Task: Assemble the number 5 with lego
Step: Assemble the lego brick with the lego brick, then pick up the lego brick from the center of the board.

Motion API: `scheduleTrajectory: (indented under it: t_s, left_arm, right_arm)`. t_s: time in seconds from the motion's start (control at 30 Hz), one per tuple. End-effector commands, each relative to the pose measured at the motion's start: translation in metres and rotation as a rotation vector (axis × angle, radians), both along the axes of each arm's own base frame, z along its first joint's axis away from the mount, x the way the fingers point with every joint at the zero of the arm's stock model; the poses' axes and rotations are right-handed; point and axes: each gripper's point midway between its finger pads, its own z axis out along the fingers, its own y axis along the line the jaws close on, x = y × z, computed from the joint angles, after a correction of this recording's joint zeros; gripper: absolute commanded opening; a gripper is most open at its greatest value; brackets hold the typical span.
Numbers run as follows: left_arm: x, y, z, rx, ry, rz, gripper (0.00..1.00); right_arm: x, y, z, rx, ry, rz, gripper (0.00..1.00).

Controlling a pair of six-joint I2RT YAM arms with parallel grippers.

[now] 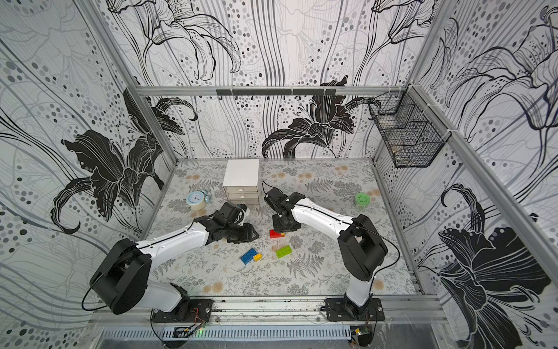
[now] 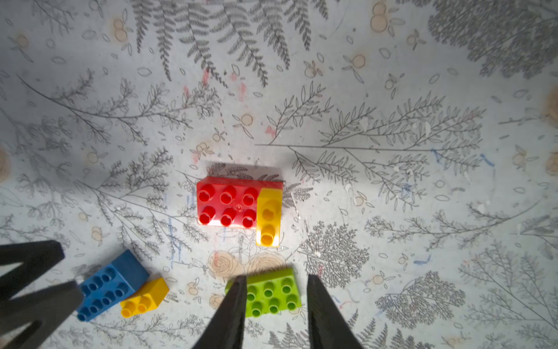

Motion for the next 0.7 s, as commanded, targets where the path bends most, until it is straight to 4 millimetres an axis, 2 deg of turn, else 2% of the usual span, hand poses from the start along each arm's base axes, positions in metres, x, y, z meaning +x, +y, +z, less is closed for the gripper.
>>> scheduleTrajectory:
  t_s: [0.0, 0.4, 0.67]
  left_arm:
    - [-0.002, 0.002, 0.009, 0.006, -0.02, -0.015, 0.43]
    - [-0.018, 0.013, -0.001, 0.028, 0.017, -0.012, 0.43]
    - [-0.025, 0.017, -0.007, 0.034, 0.036, -0.011, 0.44]
  right_arm:
    - [-0.006, -0.001, 0.005, 0.038, -0.015, 0.03, 0.37]
    - [-0.033, -0.012, -0.003, 0.089, 0.003, 0.067, 0.36]
    - [-0.044, -0.007, -0.006, 0.124, 0.013, 0.109, 0.36]
